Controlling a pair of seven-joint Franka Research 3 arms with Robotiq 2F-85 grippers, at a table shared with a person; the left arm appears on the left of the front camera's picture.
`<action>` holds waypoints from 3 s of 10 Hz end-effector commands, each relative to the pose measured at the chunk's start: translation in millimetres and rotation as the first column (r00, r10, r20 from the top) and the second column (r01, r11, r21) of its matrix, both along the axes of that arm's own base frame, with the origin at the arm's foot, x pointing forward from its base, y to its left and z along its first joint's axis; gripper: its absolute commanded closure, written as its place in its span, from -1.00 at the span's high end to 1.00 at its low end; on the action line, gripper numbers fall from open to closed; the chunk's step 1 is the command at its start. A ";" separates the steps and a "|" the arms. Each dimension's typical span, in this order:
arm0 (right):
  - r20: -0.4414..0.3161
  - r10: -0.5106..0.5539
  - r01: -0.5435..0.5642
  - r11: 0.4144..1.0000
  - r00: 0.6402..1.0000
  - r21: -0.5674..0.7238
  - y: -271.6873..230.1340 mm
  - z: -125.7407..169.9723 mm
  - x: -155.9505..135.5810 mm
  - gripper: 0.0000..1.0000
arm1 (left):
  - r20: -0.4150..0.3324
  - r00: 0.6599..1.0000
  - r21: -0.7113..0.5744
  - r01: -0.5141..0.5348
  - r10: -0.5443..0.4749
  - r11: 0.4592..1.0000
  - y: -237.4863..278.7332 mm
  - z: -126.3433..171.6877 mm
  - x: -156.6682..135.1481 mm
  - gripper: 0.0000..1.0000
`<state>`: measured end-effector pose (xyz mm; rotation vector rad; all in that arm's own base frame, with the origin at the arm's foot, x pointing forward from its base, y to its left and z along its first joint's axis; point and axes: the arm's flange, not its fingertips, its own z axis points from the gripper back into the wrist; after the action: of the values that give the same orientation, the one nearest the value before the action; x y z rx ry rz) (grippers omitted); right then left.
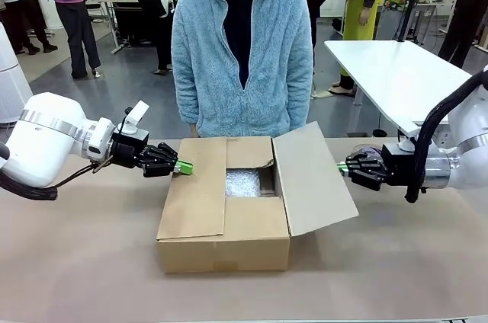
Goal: Wrap the clocks to prevent damage.
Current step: Push the left (or right) flap of the Package Box to close it, then after the human seals the box with tape, release both hands from the side flaps of the Package Box.
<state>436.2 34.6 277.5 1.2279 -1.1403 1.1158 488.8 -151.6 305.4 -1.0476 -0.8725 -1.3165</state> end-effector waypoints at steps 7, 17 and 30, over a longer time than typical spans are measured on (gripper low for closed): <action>0.045 0.055 -0.058 0.997 0.997 0.057 96.3 9.5 -8.1 -0.98 | 0.000 1.000 -0.004 -0.004 0.004 1.000 -2.1 -3.4 0.1 -0.99; -0.002 0.108 -0.108 0.992 0.994 -0.067 135.4 -44.3 0.4 -0.98 | 0.000 1.000 -0.004 -0.004 0.004 1.000 -2.1 -3.4 0.1 -0.99; -0.018 0.129 -0.130 0.991 0.991 -0.017 132.6 -26.3 -7.6 -0.98 | 0.000 1.000 -0.004 -0.004 0.004 1.000 -2.1 -3.4 0.1 -0.99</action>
<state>428.6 166.8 252.7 1.3162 -1.0510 1.2091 488.7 -152.1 305.2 -1.0488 -0.8719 -1.3166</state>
